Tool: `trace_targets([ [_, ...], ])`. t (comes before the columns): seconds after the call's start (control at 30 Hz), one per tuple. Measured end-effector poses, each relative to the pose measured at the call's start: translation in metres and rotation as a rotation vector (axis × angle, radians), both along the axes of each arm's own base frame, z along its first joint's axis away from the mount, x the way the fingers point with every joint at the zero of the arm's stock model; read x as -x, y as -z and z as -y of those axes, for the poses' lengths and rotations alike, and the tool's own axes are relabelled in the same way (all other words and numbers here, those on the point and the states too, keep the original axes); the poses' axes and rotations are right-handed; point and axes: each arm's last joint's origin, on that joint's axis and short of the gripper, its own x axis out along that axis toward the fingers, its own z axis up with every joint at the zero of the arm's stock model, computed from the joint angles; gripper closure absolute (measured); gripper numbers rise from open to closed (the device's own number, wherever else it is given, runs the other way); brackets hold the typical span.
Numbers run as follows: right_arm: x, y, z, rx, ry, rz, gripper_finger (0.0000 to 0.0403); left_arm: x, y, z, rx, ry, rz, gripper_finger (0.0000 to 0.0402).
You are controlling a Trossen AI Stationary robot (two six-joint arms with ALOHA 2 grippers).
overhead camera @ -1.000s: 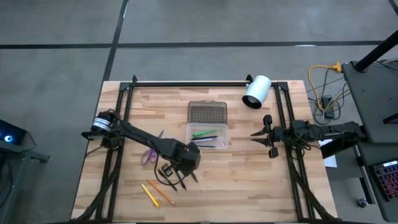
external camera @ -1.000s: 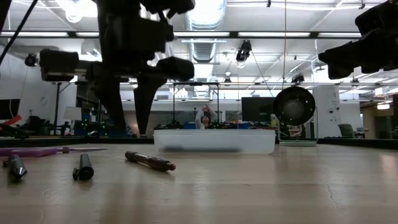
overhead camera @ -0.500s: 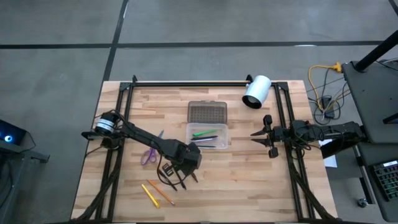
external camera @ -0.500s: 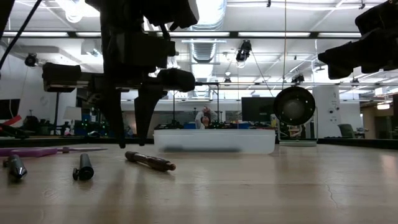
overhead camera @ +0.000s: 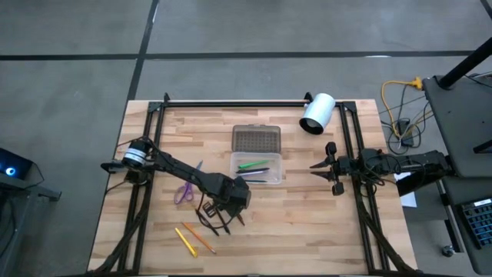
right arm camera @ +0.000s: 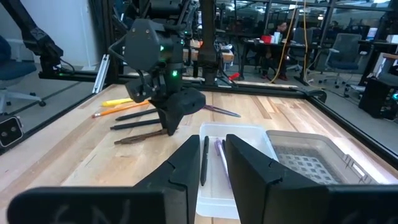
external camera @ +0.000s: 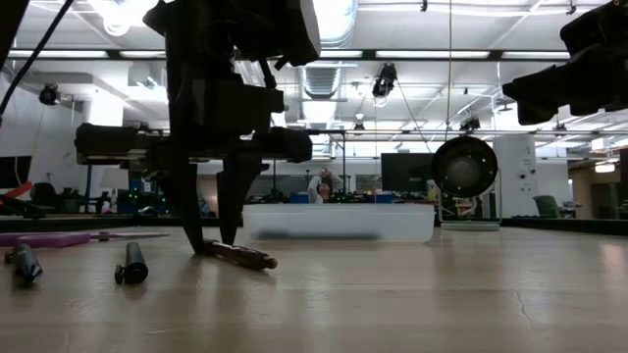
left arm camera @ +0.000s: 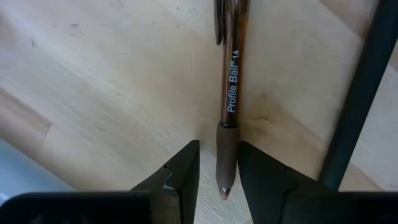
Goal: Pick & place school supplies into a supply box
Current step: Put the brown pen into the white and black supply box
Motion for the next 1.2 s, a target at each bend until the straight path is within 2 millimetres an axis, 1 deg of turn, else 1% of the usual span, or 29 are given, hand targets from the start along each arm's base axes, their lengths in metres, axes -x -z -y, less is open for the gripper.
trace_targets([
  [0.1, 0.000, 0.000, 0.000, 0.000, 0.000, 0.000, 0.0328, 0.000, 0.000, 0.000, -0.001, 0.007, -0.001, 0.0311],
  [0.17, 0.000, 0.000, 0.000, 0.000, 0.000, 0.000, 0.0325, 0.000, 0.001, 0.000, 0.002, 0.015, -0.004, 0.0323],
  [0.37, 0.000, 0.000, 0.000, 0.000, 0.001, 0.000, 0.0319, 0.001, 0.001, 0.000, 0.044, 0.027, -0.021, 0.0385],
  [0.6, 0.000, 0.000, 0.000, 0.000, 0.001, 0.000, 0.0326, 0.001, 0.001, -0.001, 0.050, 0.020, -0.024, 0.0387],
  [0.83, 0.000, 0.000, 0.000, 0.000, 0.001, 0.000, 0.0335, 0.002, -0.006, -0.001, 0.065, -0.028, 0.000, 0.0390],
  [1.03, 0.000, 0.000, 0.000, 0.000, 0.001, 0.000, 0.0327, -0.001, -0.022, -0.001, 0.080, -0.101, 0.068, 0.0390],
  [1.2, 0.000, 0.000, 0.000, 0.000, 0.002, 0.000, 0.0321, -0.006, -0.031, -0.003, 0.035, -0.174, 0.119, 0.0390],
])
